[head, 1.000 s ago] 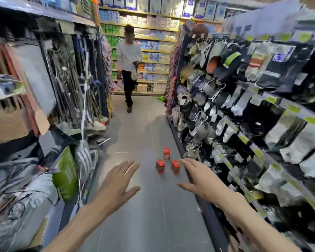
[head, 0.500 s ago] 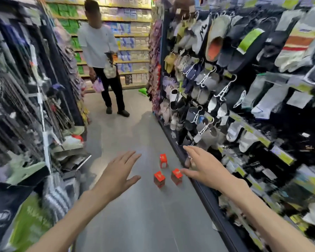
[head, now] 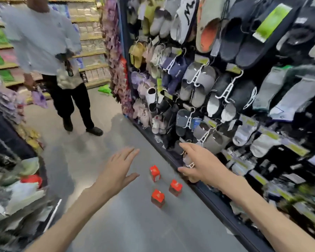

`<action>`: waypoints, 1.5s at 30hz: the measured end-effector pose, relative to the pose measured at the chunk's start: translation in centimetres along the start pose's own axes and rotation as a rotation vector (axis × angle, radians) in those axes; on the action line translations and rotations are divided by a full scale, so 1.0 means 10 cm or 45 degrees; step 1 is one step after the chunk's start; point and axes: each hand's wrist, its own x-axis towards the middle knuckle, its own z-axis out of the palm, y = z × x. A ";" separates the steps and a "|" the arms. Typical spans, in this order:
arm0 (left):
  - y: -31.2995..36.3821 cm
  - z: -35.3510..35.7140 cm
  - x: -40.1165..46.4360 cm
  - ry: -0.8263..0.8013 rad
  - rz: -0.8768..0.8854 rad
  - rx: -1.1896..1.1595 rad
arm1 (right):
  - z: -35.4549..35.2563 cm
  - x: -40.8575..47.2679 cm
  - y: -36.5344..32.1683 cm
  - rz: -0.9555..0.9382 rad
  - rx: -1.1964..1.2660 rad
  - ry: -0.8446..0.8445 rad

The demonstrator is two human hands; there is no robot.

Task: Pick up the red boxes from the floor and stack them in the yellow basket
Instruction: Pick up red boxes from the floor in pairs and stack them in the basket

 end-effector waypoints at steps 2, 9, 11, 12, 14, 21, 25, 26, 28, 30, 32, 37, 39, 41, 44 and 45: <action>-0.34 0.10 0.38 -0.064 0.094 -0.026 | 0.07 0.26 0.03 0.073 0.011 0.008; -1.13 0.79 1.74 -0.251 0.324 -0.129 | 0.44 0.98 0.49 0.382 0.087 0.004; -1.28 1.08 2.13 -0.311 0.364 -0.156 | 0.62 1.18 0.72 0.429 0.115 0.014; -1.36 1.25 2.32 -0.345 0.385 -0.165 | 0.72 1.28 0.84 0.451 0.127 0.017; -1.52 1.62 2.68 -0.417 0.417 -0.187 | 0.95 1.49 1.09 0.518 0.177 0.007; -2.26 3.12 3.61 -0.624 0.418 -0.253 | 2.26 2.11 1.84 0.685 0.330 -0.131; -2.75 4.30 3.85 -0.742 0.359 -0.294 | 3.31 2.33 2.15 0.734 0.408 -0.131; -2.86 4.64 3.85 -0.767 0.356 -0.299 | 3.60 2.36 2.21 0.745 0.434 -0.180; -3.07 5.36 3.84 -0.836 0.377 -0.306 | 4.18 2.41 2.29 0.788 0.457 -0.224; -3.27 6.12 3.80 -0.890 0.430 -0.296 | 4.78 2.44 2.36 0.837 0.490 -0.238; -3.44 6.85 3.74 -0.930 0.463 -0.274 | 5.40 2.42 2.43 0.885 0.516 -0.247; -3.81 8.39 3.59 -0.971 0.564 -0.110 | 6.87 2.21 2.54 0.959 0.511 -0.236; -3.90 8.86 3.55 -1.030 0.561 -0.054 | 7.37 2.07 2.53 0.995 0.541 -0.225; -3.95 9.22 3.55 -1.074 0.582 -0.030 | 7.77 1.94 2.51 1.023 0.574 -0.224; -3.93 9.52 3.57 -1.055 0.656 0.005 | 8.16 1.76 2.44 1.051 0.599 -0.255; -3.92 9.54 3.58 -1.016 0.682 0.024 | 8.24 1.71 2.42 1.062 0.604 -0.258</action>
